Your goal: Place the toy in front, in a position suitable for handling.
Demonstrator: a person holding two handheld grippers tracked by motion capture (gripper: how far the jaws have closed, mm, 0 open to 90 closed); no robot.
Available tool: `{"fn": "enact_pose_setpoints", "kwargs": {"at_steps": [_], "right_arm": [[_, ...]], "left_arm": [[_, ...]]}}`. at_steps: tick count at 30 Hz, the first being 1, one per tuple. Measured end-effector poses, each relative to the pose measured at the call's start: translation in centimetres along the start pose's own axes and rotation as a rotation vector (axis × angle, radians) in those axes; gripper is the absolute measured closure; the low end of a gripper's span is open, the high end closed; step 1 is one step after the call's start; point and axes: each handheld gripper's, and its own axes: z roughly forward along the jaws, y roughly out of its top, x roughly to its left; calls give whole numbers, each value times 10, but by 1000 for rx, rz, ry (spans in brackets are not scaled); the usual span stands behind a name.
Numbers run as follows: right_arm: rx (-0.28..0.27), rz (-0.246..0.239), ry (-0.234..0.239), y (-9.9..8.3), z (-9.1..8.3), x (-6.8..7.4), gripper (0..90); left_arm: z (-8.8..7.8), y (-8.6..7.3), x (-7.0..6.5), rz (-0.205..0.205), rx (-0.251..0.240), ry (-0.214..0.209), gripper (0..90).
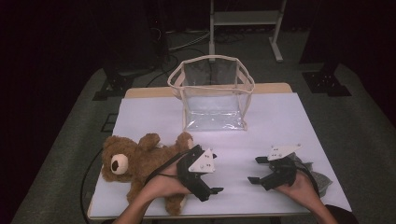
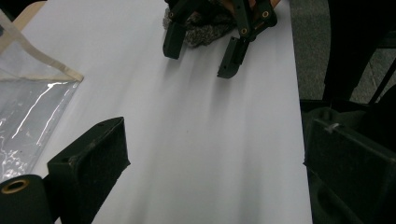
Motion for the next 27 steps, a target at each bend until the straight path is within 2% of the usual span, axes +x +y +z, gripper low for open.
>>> {"fn": "enact_pose_setpoints", "kwargs": {"at_steps": [3,8,12,13,15,16,20,24,27], "right_arm": [[3,2,0,0,1,0,142],[6,3,0,0,2,1,142],[10,2,5,1,4,1,142],[10,2,5,1,4,1,142],[14,-3,2,1,5,2,142],[14,-3,2,1,5,2,142],[25,-19,6,2,8,4,142],[31,-18,8,2,9,4,142],[33,-16,9,2,10,5,142]], "left_arm": [[-8,-2,2,10,13,9,56],[-21,-7,5,2,10,15,56],[-41,-15,8,13,19,52,56],[-41,-15,8,13,19,52,56],[-52,-22,11,0,18,73,56],[-52,-22,11,0,18,73,56],[-69,-34,13,-16,19,99,56],[-80,-39,15,-11,22,119,56],[-92,-43,19,-22,7,131,63]]}}
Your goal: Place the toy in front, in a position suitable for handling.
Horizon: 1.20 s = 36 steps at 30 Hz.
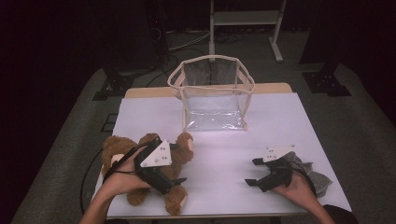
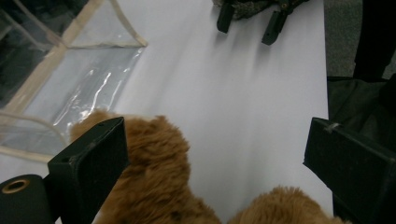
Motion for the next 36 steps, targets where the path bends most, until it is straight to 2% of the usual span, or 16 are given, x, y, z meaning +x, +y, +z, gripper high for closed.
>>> {"fn": "enact_pose_setpoints", "kwargs": {"at_steps": [5,10,17,21,30,36], "right_arm": [[13,-8,5,0,2,2,142],[20,-12,13,1,4,3,142],[50,-29,22,2,10,7,142],[63,-37,31,3,14,9,142],[78,-52,41,4,18,12,142],[85,-61,48,5,20,14,142]], "left_arm": [[-16,-11,10,8,13,3,74],[-24,-21,16,9,26,5,75],[-35,-38,34,-17,24,10,74],[-38,-42,43,-34,18,10,74],[-36,-52,57,-28,-4,20,75],[-33,-65,68,-85,-20,28,78]]}}
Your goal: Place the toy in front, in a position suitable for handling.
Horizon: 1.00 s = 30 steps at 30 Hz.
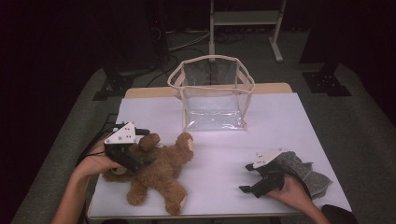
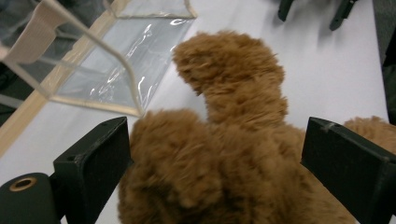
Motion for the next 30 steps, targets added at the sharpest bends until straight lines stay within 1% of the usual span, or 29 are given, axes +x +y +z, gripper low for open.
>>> {"fn": "enact_pose_setpoints", "kwargs": {"at_steps": [3,4,5,6,8,9,10,12,13,14,15,17,19,20,21,22,23,24,25,26,27,28,29,30], "right_arm": [[2,-1,2,0,1,1,142],[4,-5,4,1,1,1,142],[7,-5,7,1,3,1,142],[7,-5,7,1,3,1,142],[10,-10,9,2,3,2,142],[8,-14,12,2,4,2,142],[3,-15,19,4,5,4,142],[-4,-21,39,7,7,5,143],[-4,-21,39,7,7,5,143],[-10,-19,54,9,8,7,142],[-18,-28,70,12,10,9,142],[-23,-47,85,19,13,14,142],[-34,-65,110,28,18,21,142],[-48,-83,147,38,24,27,142],[-55,-93,164,44,27,31,142],[-55,-93,164,44,27,31,142],[-79,-120,204,58,35,38,142],[-79,-120,204,58,35,38,142],[-87,-125,218,62,37,40,142],[-110,-140,258,75,45,46,142],[-110,-140,258,75,45,46,142],[-119,-147,275,80,49,50,142],[-127,-169,309,91,58,57,143],[-130,-179,316,95,62,59,143]], "left_arm": [[2,-7,6,-39,-19,-7,121],[2,-8,8,-45,-13,-7,133],[4,-10,9,-60,-14,-5,176],[4,-11,10,-67,-18,-3,176],[4,-13,12,-79,-31,0,216],[4,-14,13,-79,-35,2,240],[5,-15,13,-74,-34,7,291],[6,-16,13,-69,-41,8,334],[6,-16,13,-69,-41,8,361],[6,-16,13,-68,-43,6,361],[7,-16,13,-65,-44,9,396],[7,-16,14,-59,-49,14,459],[8,-16,14,-54,-41,22,508],[9,-16,14,-52,-41,29,546],[9,-16,14,-52,-41,29,566],[9,-15,14,-48,-34,34,566],[9,-15,14,-55,-27,35,603],[9,-15,14,-52,-26,39,603],[9,-14,14,-48,-27,51,621],[9,-15,15,-52,-16,55,658],[9,-15,15,-52,-16,55,675],[9,-15,15,-59,-8,70,675],[9,-15,15,-62,-9,73,694],[9,-15,15,-61,-9,80,695]]}}
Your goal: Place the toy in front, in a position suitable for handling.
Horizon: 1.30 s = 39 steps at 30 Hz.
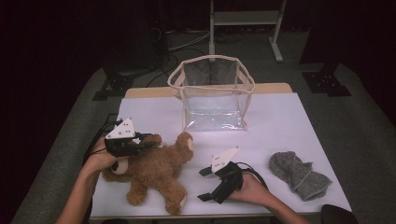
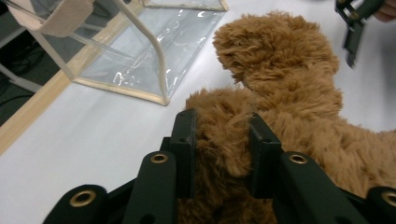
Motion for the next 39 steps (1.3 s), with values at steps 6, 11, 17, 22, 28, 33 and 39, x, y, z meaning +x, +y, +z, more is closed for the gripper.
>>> {"fn": "enact_pose_setpoints", "kwargs": {"at_steps": [6,11,17,22,28,33,39], "right_arm": [[11,-16,53,11,29,0,142],[28,-16,84,14,47,-1,143],[70,-36,113,14,68,-2,286],[75,-28,157,16,74,-4,476],[68,-30,168,18,72,-6,659],[46,-20,183,20,68,-8,679],[29,-28,187,26,60,-8,687]], "left_arm": [[0,0,1,-3,-6,-1,694],[-1,-2,3,-18,-18,-7,694],[-2,-1,3,-18,-20,-6,696],[-3,0,4,-19,-23,-2,702],[-5,0,4,-14,-22,5,738],[-9,2,4,-29,-28,29,753],[-15,3,5,-16,-32,62,761]]}}
